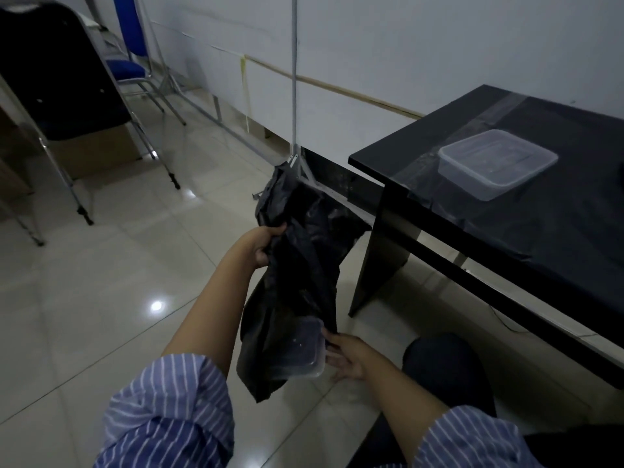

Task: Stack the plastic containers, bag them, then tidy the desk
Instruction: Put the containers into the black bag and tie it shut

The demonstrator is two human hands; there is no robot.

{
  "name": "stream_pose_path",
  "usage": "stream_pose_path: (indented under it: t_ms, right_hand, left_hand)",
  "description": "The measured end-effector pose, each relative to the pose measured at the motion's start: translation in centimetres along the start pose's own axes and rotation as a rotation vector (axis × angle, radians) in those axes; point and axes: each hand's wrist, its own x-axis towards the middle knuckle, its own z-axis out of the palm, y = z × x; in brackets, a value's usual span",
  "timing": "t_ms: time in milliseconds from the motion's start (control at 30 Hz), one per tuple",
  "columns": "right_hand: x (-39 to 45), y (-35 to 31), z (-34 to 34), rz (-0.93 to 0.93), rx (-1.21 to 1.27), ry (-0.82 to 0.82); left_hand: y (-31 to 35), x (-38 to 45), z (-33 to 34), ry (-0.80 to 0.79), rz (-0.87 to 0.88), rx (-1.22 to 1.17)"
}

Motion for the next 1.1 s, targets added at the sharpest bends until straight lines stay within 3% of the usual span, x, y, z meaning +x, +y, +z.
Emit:
stream_pose_path:
  t_ms: [167, 233, 400, 500, 567, 667, 767, 867, 933, 1033, 1100]
  right_hand:
    - [-0.9, -1.8, -0.5, -0.072, 0.165, -0.059]
    - [-1.8, -3.6, -1.4, -0.088, 0.184, -0.006]
    - [-4.0, -8.2, -3.7, -0.125, 0.149, 0.127]
    - [-5.7, -9.8, -4.8, -0.178, -0.029, 0.099]
    - [-6.4, -10.4, -5.4, -0.257, -0.070, 0.119]
    - [-6.6, -11.0, -6.2, -0.526, -0.094, 0.355]
    - [-6.4, -11.6, -7.0, -0.702, -0.200, 0.467]
    - [-6.3, -11.8, -7.8, -0.702, -0.324, 0.670]
    - [-6.8, -12.3, -7.7, -0.744, -0.313, 0.709]
    - [-7.7, -13.7, -6.5, -0.659, -0.287, 0.670]
    - [-8.2, -13.7, -5.7, -0.475, -0.317, 0.463]
  left_hand:
    - [-0.8, 0.1, -1.8, 0.115, 0.022, -0.081]
    - [-2.2, 0.6, -3.2, 0.194, -0.013, -0.110]
    - [-6.0, 0.6, -5.1, 0.209, -0.168, 0.007]
    - [-7.0, 1.0, -5.2, 0.219, -0.108, 0.067]
    - [-6.9, 0.9, -4.6, 0.271, -0.031, 0.050]
    - [-5.8, 0.3, -3.4, 0.299, 0.047, 0.053]
    - [-4.6, -0.3, -2.3, 0.300, 0.081, 0.115]
    - [-3.5, -0.3, -1.7, 0.305, 0.092, 0.157]
    - [-2.3, -0.7, -1.8, 0.306, 0.120, 0.140]
    - [-0.3, -0.2, -1.8, 0.322, 0.160, 0.139]
    - [-0.3, -0.5, -1.7, 0.281, 0.078, 0.191]
